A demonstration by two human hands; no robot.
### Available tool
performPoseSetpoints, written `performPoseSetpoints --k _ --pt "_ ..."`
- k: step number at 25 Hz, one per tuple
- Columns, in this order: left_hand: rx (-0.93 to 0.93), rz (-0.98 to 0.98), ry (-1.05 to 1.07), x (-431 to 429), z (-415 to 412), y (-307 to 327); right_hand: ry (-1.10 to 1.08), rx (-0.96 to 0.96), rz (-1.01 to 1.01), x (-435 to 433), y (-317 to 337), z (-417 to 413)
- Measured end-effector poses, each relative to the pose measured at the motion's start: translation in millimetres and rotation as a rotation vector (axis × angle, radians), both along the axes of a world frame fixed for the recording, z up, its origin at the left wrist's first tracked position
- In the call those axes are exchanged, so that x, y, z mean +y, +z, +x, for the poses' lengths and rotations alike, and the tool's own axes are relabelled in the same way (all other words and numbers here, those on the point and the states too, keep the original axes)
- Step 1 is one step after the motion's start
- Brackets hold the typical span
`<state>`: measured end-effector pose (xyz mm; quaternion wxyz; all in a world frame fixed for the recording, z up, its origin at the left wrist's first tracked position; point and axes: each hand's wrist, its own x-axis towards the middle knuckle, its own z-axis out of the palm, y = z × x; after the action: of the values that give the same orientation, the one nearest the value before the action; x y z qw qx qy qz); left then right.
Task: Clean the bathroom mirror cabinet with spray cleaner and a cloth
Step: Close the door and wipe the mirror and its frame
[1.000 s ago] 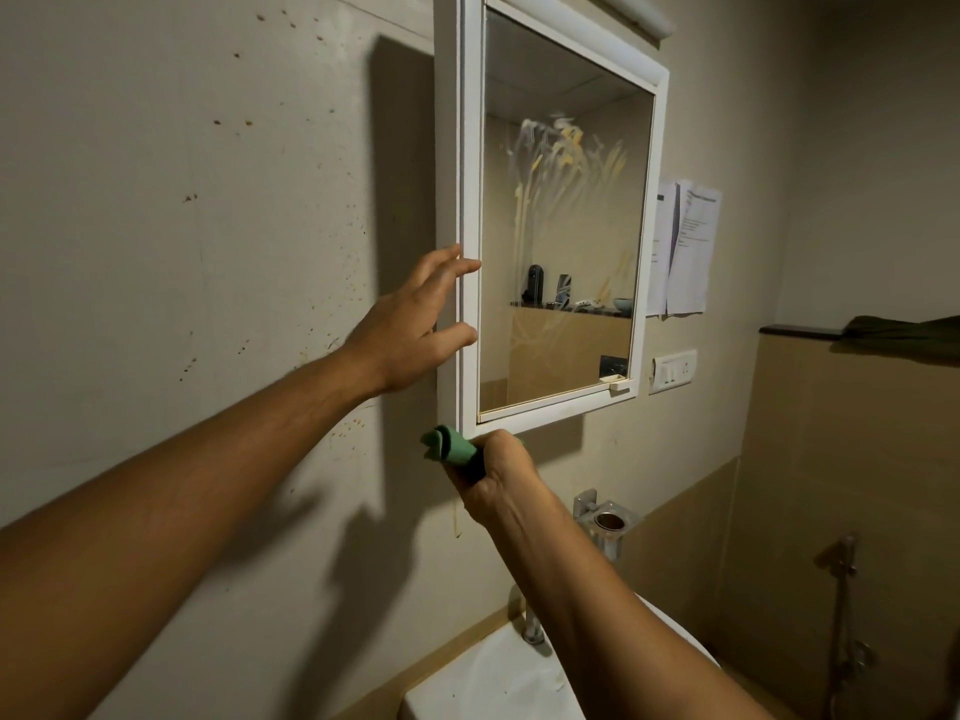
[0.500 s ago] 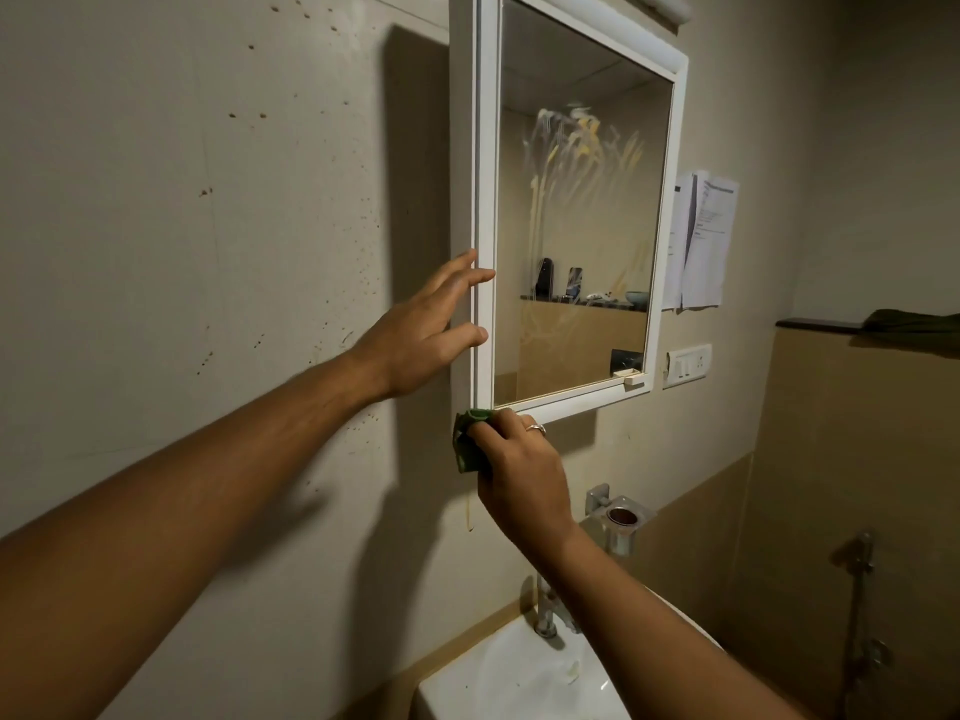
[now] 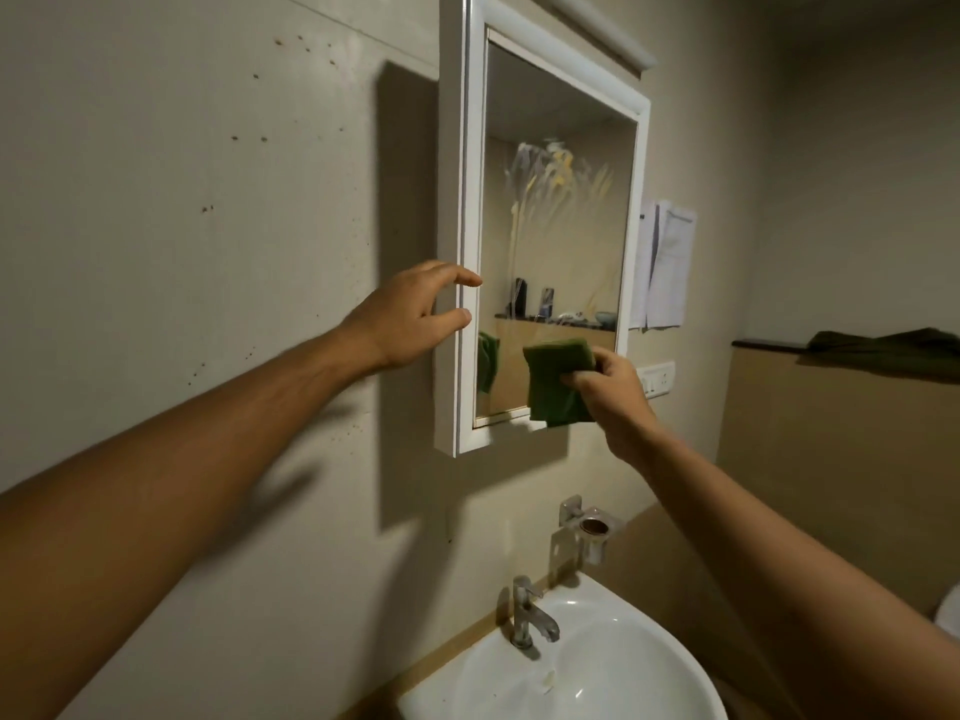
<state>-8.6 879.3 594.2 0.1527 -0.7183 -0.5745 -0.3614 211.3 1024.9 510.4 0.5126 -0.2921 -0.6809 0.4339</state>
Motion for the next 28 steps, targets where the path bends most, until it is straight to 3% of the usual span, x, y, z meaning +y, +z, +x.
performPoseSetpoints --k 3,7,10,13,15,18,21,23,25,28 --pt "-0.048 0.056 -0.078 10.4 16.6 24.6 0.17 0.212 -0.223 -12.0 57.4 5.0" --pt "-0.078 0.052 -0.122 27.0 41.8 64.2 0.241 0.2 -0.053 -24.5 96.6 5.3" --pt "-0.112 0.005 -0.122 39.9 47.9 94.2 0.242 0.343 -0.008 -22.4 117.4 6.2" --pt "-0.23 0.023 -0.219 51.1 49.4 119.1 0.572 0.595 -0.038 -12.8 125.9 3.6" --pt "-0.184 0.092 -0.217 56.3 54.2 134.9 0.625 0.627 -0.059 -8.8 132.8 -6.5" --pt "0.046 0.417 0.05 60.7 52.6 159.8 0.281 0.676 -0.058 9.9 168.3 -19.5" --pt "0.046 0.686 0.146 58.0 27.8 193.8 -0.147 0.738 0.129 39.0 224.3 -22.4" --pt "0.013 0.689 0.123 61.6 11.7 208.7 -0.208 0.663 0.414 44.6 247.8 -40.7" --pt "-0.047 0.599 0.013 70.3 2.5 214.8 -0.154 0.441 0.73 43.6 252.9 -80.6" --pt "-0.126 0.452 -0.15 82.7 -5.0 208.2 -0.278 0.196 0.949 57.6 252.6 -124.3"
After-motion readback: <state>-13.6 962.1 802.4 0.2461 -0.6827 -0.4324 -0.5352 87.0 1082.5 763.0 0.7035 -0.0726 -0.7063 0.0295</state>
